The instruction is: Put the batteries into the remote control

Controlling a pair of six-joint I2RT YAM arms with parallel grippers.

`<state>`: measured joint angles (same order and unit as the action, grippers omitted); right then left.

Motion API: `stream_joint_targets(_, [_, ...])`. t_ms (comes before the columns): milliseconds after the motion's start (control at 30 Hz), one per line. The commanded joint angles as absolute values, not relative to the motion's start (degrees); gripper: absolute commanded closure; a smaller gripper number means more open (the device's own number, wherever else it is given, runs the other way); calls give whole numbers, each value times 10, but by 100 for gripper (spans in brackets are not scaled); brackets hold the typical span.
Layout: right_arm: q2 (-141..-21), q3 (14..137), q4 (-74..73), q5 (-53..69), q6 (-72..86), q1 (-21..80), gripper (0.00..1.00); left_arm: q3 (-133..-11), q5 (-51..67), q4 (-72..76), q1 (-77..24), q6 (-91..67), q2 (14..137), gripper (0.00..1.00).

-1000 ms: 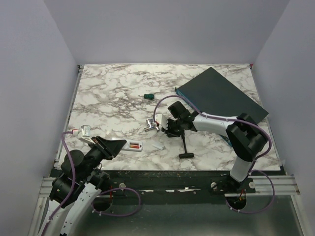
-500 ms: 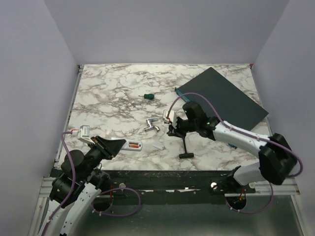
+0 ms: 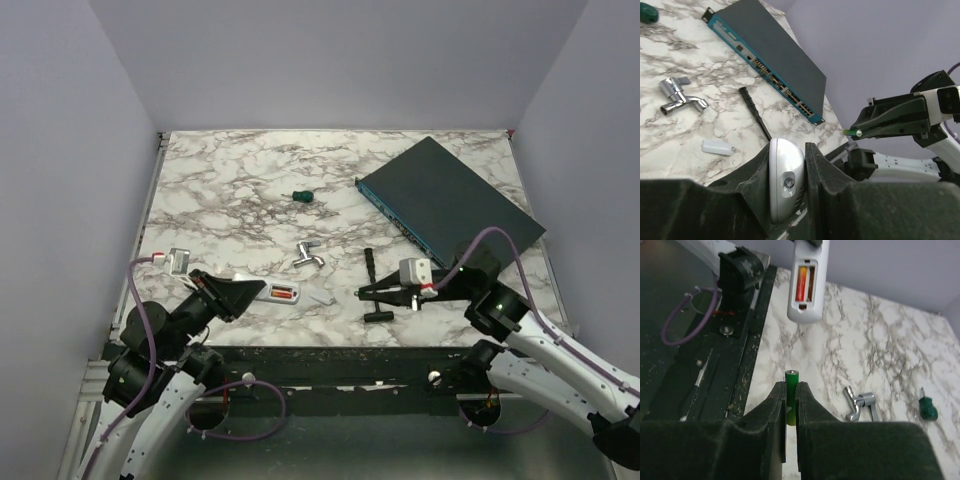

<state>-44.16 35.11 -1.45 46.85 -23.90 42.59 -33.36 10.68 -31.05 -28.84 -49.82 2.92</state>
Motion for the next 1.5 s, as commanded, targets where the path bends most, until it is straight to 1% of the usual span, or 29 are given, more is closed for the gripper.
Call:
stream_joint_targets(0, [-382,329,53,534,-216,430,99,-353,213,-208,-287,-476,57,100])
stream_joint_targets(333, [-370,330,68,540,-192,429,99,-339,325,-92,-287,-472,89,100])
stream_joint_targets(633, [-367,309,138,519,-118,430,99,-334,368,-57,-287,-450,82,100])
stream_joint_targets(867, [-369,311,145,499,-98,430,99,-307,384,-3,-287,-449,56,100])
stream_joint_targets(933, [-368,310,150,485,-83,429,99,-308,381,-3,-287,-452,60,100])
stream_joint_targets(1067, [-381,318,184,419,40,429,99,-324,337,-61,-287,-458,91,100])
stream_joint_targets(1133, [-405,351,149,371,99,430,99,-332,305,-94,-287,-472,112,100])
stream_joint_targets(1233, [-434,391,102,363,72,435,99,-333,266,-117,-287,-494,138,100])
stream_joint_targets(1400, [-433,397,115,289,49,471,99,-330,220,-134,-287,-521,160,100])
stream_joint_targets(1467, [-446,409,101,254,34,507,99,-327,209,-133,-287,-530,161,100])
